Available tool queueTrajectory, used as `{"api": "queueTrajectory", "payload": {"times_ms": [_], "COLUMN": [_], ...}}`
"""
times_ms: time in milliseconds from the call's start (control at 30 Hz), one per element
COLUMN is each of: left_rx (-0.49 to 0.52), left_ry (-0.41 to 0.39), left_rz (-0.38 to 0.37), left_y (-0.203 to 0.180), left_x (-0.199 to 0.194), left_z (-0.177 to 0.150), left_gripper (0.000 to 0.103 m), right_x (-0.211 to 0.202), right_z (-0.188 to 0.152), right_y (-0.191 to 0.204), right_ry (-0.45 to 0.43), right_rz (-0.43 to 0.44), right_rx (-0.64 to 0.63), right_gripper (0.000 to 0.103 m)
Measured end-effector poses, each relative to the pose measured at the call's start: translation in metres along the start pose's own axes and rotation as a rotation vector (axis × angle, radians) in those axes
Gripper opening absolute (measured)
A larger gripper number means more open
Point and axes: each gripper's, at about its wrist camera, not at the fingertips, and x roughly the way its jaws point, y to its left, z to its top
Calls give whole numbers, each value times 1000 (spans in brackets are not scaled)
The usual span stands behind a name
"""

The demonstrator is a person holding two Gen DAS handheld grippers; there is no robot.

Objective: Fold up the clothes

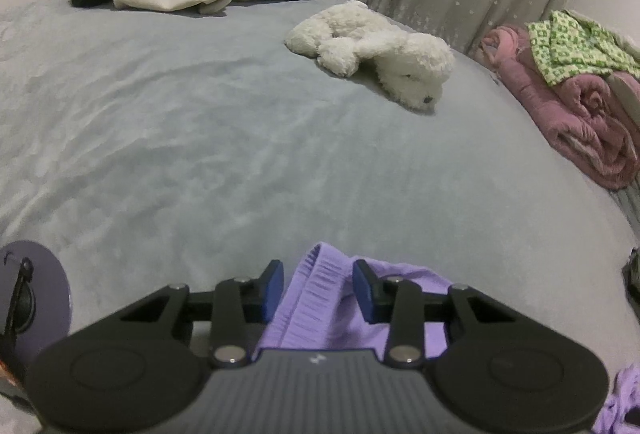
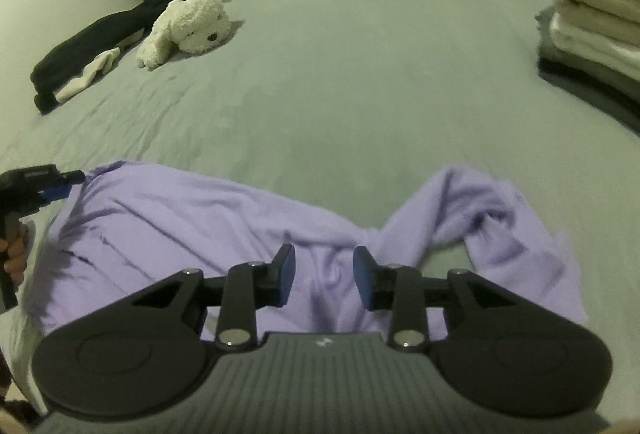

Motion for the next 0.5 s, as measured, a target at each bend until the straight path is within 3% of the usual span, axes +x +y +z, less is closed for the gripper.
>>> {"api": "queueTrajectory", "payload": {"times_ms": [133,333,400,467,500], "left_rx": [19,48,62,70,67], "left_ry": [-2,-11,-19,-33,-44], "left_rz": [-1,21,37,50,54], "left_y": [0,-5,-7,-8,-8], "left_x": [3,7,7,6,5], "left_z": [-1,-2,-2,-3,-2], "left_gripper": [38,23,14,6,5], "right_x": [24,49,55,56,55], "right_z": [12,21,19,18,18], "right_y": [3,4,6,9,11], "right_ry": [-5,52,78,81,80], "right_rz": [4,34,33,25,23], "right_rx": [-39,-95,-130,-166,-180], "right_gripper": [37,35,26,2,2]}}
